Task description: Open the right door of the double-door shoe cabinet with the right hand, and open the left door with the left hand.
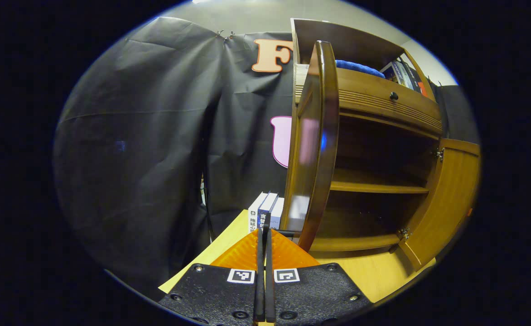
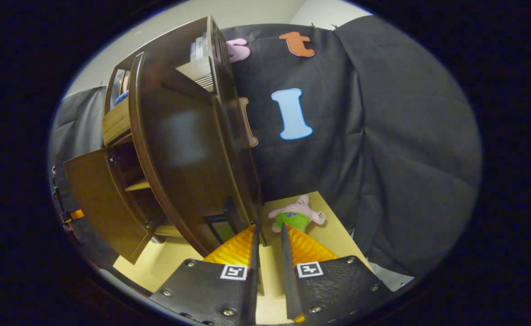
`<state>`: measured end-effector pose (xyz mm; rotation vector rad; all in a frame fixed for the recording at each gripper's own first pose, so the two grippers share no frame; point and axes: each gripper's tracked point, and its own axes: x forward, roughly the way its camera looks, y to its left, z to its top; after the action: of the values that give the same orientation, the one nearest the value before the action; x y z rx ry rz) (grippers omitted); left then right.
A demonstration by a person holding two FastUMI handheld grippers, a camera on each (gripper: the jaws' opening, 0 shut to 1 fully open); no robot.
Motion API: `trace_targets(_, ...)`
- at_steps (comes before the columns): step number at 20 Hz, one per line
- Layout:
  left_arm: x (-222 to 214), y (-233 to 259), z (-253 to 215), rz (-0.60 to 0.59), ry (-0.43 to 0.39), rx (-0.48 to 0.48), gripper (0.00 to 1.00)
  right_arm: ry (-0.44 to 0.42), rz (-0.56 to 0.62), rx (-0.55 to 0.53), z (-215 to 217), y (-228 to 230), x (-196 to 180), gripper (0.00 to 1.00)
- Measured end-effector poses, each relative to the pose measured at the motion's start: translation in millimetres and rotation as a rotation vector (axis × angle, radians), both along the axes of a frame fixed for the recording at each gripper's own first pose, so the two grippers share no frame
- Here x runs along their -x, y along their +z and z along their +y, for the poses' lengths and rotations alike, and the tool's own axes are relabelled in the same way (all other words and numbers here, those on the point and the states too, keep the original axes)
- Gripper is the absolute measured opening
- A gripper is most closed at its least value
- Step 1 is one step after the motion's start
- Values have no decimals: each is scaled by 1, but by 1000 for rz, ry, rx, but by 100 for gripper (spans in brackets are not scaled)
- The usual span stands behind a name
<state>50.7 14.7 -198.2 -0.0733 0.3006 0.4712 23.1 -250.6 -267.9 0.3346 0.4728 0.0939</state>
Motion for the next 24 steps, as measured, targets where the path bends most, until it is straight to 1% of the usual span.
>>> trace_targets(2, -2, 0, -3, -4, 1, 8, 0, -1, 2, -4, 0, -2, 2, 25)
trace_targets(4, 5, -3, 0, 13, 7, 3, 3, -3, -1, -10, 2, -3, 1, 25)
trace_targets(5, 10, -3, 6, 25, 35, -7, 4, -4, -1, -14, 2, -4, 0, 25)
trace_targets(7, 18, -3, 13, 29, 100, -2, 2, -4, -2, -25, 4, -4, -1, 25)
trace_targets(8, 16, -2, 9, 13, 112, 17, 0, -2, -6, -28, 5, -4, -3, 25)
trace_targets(9, 10, 1, 4, -15, 104, 46, 0, 0, -8, -31, 5, -3, -5, 25)
trace_targets(10, 9, 3, 1, -38, 105, 64, 3, 3, -8, -32, 6, -4, -7, 25)
trace_targets(13, 2, 10, -3, -75, 119, 80, 3, 3, -24, -24, 3, 2, -12, 25)
trace_targets(14, 0, 14, -8, -90, 106, 77, 0, 2, -32, -24, 3, 5, -14, 26)
trace_targets(15, -5, 21, -13, -107, 89, 68, 3, -2, -40, -21, 0, 9, -15, 26)
trace_targets(16, -7, 22, -16, -119, 67, 65, 3, -10, -49, -15, -2, 11, -14, 26)
trace_targets(17, -12, 22, -23, -117, 46, 69, 3, -20, -56, -8, -6, 15, -13, 26)
trace_targets(18, -16, 23, -31, -115, 25, 73, 0, -32, -61, -2, -11, 17, -12, 26)
trace_targets(19, -21, 24, -37, -114, 5, 69, 0, -45, -67, 4, -15, 21, -10, 26)
trace_targets(20, -26, 27, -43, -115, -19, 64, 3, -57, -72, 13, -20, 24, -7, 26)
trace_targets(24, -52, 34, -63, -109, -100, 16, 3, -82, -114, 71, -31, 51, 9, 26)
